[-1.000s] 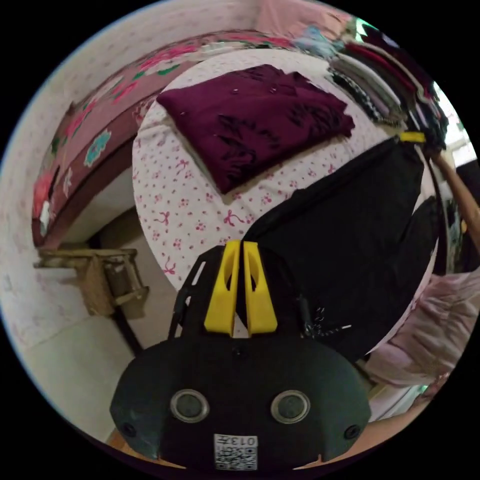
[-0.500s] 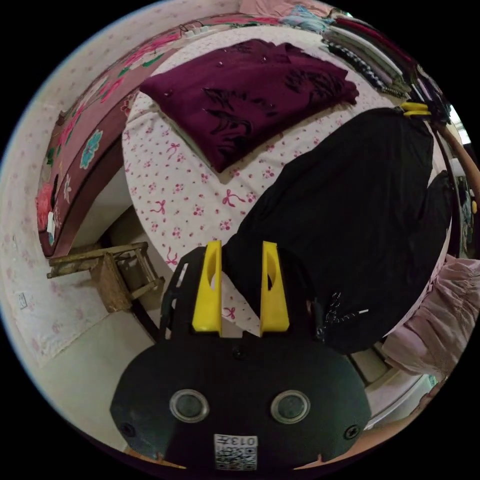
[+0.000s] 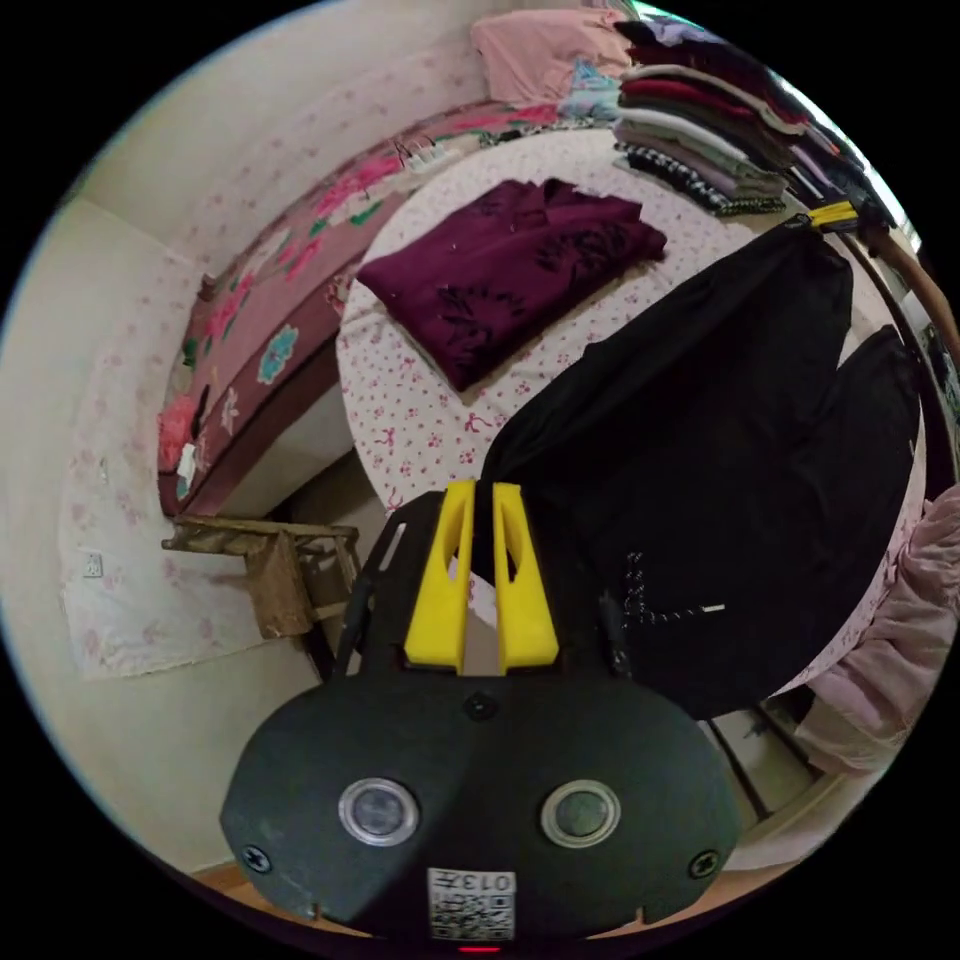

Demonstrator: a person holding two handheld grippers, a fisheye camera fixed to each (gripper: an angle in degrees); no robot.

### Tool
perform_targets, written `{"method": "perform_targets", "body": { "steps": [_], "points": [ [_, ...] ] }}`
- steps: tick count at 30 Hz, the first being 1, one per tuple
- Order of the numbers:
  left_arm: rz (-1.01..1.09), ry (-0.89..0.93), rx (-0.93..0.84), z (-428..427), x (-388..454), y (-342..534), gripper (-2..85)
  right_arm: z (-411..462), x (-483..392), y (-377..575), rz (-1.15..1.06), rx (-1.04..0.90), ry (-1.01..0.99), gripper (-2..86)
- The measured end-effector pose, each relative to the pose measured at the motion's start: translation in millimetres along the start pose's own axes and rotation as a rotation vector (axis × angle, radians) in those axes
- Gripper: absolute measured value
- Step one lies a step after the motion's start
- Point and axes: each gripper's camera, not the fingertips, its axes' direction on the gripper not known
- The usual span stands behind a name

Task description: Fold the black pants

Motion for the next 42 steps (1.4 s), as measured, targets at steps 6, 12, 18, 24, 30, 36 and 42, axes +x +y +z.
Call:
{"method": "perform_targets", "body": {
  "steps": [6, 12, 18, 24, 30, 36, 42],
  "points": [
    [-0.085, -0.079, 0.095, -65.3, 66.7, 87.7, 1.9, -93.9, -74.3, 96.0, 0.056, 0.092, 0.063, 1.2],
    [-0.162, -0.130, 0.004, -80.5, 150.9, 173.1, 1.8, -127.7, -171.3, 195.2, 0.219, 0.081, 0.058, 1.4],
    [-0.217, -0.032, -0.133, -29.9, 213.5, 226.6, 1.8, -79.4, -237.1, 263.3, 0.306, -0.095, 0.064, 1.5],
    [-0.134, -0.096, -0.114, -43.9, 241.7, 234.9, 1.8, -106.3, -255.1, 287.5, 0.245, -0.101, 0.130, 1.6],
    [-0.121, -0.089, -0.163, -32.3, 266.6, 249.3, 2.2, -122.1, -290.0, 345.3, 0.241, -0.082, 0.124, 2.2],
    [-0.135, -0.074, -0.246, -17.5, 297.5, 254.6, 4.0, -132.2, -293.1, 393.9, 0.297, -0.129, 0.096, 4.4],
    [-0.393, -0.061, -0.102, -63.4, 309.5, 272.1, 4.9, -193.0, -244.5, 459.5, 0.505, 0.014, 0.109, 6.8]
  ]
}}
